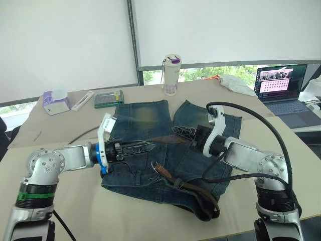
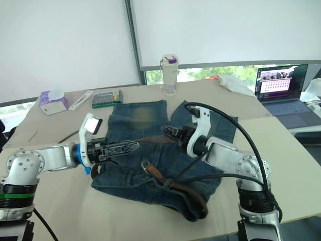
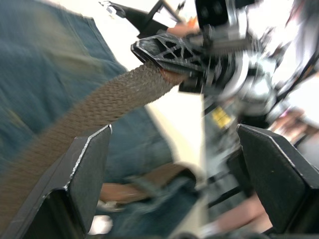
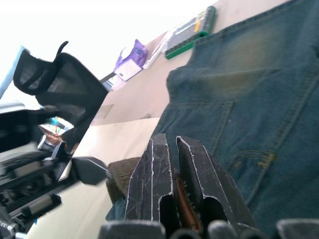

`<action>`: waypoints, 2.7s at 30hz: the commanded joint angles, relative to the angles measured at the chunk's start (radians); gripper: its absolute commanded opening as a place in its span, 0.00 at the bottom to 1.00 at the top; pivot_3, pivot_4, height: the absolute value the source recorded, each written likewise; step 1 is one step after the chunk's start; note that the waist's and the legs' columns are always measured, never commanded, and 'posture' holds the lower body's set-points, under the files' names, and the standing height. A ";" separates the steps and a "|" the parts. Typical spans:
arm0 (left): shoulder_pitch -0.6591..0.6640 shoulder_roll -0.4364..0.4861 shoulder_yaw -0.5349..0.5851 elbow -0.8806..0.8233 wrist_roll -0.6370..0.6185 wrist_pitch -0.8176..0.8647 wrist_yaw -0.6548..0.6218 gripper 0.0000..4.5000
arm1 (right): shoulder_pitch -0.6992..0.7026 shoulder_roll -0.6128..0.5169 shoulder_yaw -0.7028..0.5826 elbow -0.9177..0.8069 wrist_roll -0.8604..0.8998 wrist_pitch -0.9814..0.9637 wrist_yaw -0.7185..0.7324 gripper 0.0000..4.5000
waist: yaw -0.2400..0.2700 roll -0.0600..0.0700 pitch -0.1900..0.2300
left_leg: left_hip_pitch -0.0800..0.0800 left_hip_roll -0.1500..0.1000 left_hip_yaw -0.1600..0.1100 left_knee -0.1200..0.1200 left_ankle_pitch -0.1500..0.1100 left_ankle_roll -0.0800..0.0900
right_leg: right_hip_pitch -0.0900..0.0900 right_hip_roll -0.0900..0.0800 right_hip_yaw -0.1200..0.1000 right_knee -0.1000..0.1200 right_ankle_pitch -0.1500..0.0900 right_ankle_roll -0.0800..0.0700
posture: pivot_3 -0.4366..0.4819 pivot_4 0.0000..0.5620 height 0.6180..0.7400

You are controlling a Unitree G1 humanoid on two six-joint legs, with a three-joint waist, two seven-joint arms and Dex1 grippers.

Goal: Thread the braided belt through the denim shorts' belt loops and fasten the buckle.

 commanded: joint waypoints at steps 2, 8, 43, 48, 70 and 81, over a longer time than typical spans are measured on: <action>0.053 -0.034 -0.014 -0.004 -0.319 -0.057 0.335 0.95 | -0.016 0.006 0.003 -0.069 0.010 -0.040 0.024 0.00 | 0.005 0.000 0.000 | 0.000 0.000 0.000 0.000 0.000 -0.001 | 0.000 0.000 0.001 0.000 0.000 0.000 | 0.48 0.27 1.00; 0.120 -0.158 0.009 -0.054 -0.426 -0.187 0.593 0.95 | 0.001 0.008 0.014 -0.098 0.012 -0.045 0.025 0.00 | 0.015 0.000 0.000 | 0.000 0.000 0.001 0.000 0.002 -0.003 | -0.001 -0.001 0.002 -0.001 0.000 0.000 | 0.48 0.27 1.00; 0.254 -0.171 0.208 -0.016 -0.426 -0.211 0.751 0.00 | 0.138 -0.571 0.581 -0.310 -0.975 -0.120 0.889 0.57 | 0.039 -0.007 0.003 | 0.000 -0.001 0.002 0.000 0.003 -0.006 | 0.000 -0.001 0.001 -0.004 -0.001 -0.001 | 0.48 0.27 1.00; 0.256 -0.179 0.225 -0.011 -0.426 -0.217 0.756 0.00 | 0.119 -0.586 0.640 -0.247 -1.164 -0.105 0.882 0.41 | 0.039 -0.009 0.004 | 0.000 0.000 0.002 0.000 0.003 -0.006 | 0.000 -0.001 0.001 -0.004 -0.001 -0.001 | 0.48 0.27 1.00; 0.305 -0.171 0.178 -0.064 -0.426 -0.213 0.805 0.00 | 0.268 -0.580 0.331 -0.262 -1.310 -0.308 1.131 0.43 | 0.057 -0.011 0.006 | 0.000 0.000 0.001 -0.002 0.004 -0.008 | 0.001 -0.001 0.001 -0.006 -0.001 -0.001 | 0.48 0.27 1.00; 0.442 -0.151 0.150 -0.163 -0.426 -0.270 0.954 0.00 | 0.333 -0.503 0.268 -0.374 -1.319 -0.436 1.134 0.43 | 0.066 -0.012 0.007 | 0.000 0.000 0.001 -0.005 0.004 -0.008 | 0.001 -0.003 -0.001 -0.006 0.000 -0.002 | 0.48 0.27 1.00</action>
